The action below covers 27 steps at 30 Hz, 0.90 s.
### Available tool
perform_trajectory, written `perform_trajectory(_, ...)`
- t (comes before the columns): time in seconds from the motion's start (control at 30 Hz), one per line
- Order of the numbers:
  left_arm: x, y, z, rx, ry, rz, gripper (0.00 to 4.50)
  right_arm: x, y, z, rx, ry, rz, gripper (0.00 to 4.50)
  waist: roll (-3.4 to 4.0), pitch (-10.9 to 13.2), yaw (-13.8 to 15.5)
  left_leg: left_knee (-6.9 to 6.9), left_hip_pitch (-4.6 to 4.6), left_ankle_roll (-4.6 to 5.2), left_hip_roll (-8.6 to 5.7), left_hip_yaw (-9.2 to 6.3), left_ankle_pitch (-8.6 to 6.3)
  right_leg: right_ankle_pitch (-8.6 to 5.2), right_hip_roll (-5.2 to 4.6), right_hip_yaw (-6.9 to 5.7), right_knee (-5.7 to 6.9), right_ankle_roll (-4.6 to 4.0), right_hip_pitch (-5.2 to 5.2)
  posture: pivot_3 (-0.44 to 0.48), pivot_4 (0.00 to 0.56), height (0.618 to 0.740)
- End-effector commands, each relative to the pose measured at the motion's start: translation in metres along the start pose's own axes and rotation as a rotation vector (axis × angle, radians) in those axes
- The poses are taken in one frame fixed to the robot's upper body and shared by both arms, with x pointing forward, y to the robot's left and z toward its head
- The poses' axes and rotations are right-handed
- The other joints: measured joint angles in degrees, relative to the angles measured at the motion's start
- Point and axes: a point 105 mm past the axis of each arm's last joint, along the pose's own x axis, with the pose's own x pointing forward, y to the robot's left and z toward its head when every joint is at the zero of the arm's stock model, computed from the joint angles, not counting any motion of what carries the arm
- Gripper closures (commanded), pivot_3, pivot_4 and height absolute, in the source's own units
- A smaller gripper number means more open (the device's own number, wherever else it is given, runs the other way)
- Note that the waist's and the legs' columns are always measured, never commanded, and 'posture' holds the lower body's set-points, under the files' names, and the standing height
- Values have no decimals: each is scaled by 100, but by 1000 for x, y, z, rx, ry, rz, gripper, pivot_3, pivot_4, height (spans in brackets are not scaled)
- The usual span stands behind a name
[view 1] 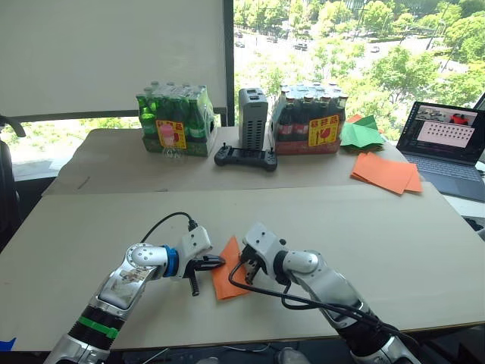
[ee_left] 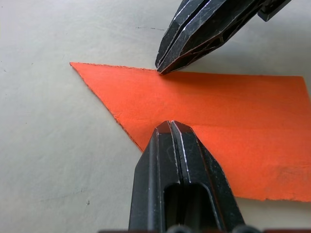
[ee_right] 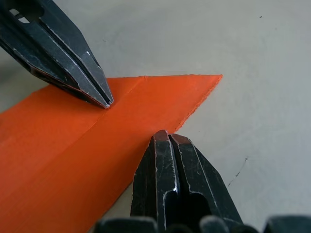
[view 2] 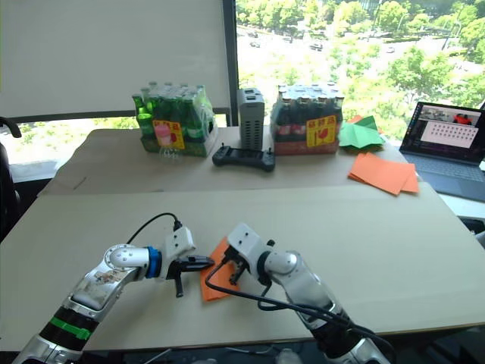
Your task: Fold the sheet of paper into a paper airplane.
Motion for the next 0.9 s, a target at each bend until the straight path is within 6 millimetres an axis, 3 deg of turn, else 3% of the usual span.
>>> perform_trajectory(0.03, 3, -2, -18, -26, 75, -2, 4470, 1, 21, -22, 34, 90, 94, 4500, 0, 0, 1, 0, 0, 0, 0, 0, 0, 0, 0, 0, -3, 0, 1, 0, 150, 699)
perform_trajectory(0.73, 3, -2, -18, -23, 81, -12, 4470, -16, 31, -31, -73, 152, 191, 4500, -3, -2, 12, -3, 0, 1, 3, -2, 0, -5, -1, -4, -19, 8, 10, 0, 150, 699)
perform_trajectory(0.9, 3, -3, -19, -23, 84, -20, 4470, -21, 16, -10, -92, 52, 123, 4500, -3, -2, 13, -3, 0, 0, 5, -3, 0, -5, -1, -4, -19, 9, 10, 0, 150, 699)
